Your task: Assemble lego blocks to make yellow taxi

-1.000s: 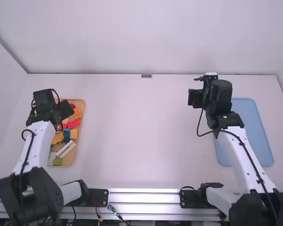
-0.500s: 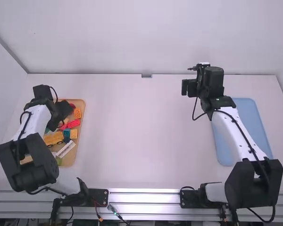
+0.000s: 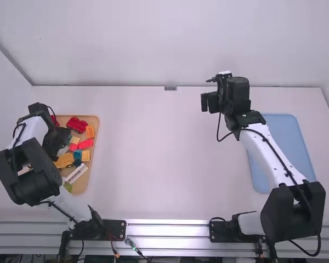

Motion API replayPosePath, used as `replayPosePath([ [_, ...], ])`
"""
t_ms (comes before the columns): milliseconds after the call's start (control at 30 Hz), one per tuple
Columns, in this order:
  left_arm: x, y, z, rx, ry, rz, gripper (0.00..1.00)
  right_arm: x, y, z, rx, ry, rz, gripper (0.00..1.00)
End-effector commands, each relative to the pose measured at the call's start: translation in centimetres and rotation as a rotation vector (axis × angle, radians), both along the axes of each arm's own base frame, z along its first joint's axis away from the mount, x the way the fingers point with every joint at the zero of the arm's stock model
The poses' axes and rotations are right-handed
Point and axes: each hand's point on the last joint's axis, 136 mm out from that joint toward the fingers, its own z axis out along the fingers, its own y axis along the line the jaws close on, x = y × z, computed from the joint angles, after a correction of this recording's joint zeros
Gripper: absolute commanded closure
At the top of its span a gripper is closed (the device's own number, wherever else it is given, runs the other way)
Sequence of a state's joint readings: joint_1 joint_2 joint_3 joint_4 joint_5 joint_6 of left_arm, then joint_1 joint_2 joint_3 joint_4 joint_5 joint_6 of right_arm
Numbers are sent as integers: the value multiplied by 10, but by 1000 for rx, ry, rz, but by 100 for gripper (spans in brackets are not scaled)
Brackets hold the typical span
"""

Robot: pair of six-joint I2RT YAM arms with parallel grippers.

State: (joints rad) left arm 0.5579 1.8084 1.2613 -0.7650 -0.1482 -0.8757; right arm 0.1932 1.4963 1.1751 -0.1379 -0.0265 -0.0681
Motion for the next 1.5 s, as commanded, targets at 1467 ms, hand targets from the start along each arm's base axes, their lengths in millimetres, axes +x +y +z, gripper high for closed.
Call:
replayPosePath([
  [1467,-33,-18,-61,-15,-6,356,29,5,0,10,-15,-21,11,1],
])
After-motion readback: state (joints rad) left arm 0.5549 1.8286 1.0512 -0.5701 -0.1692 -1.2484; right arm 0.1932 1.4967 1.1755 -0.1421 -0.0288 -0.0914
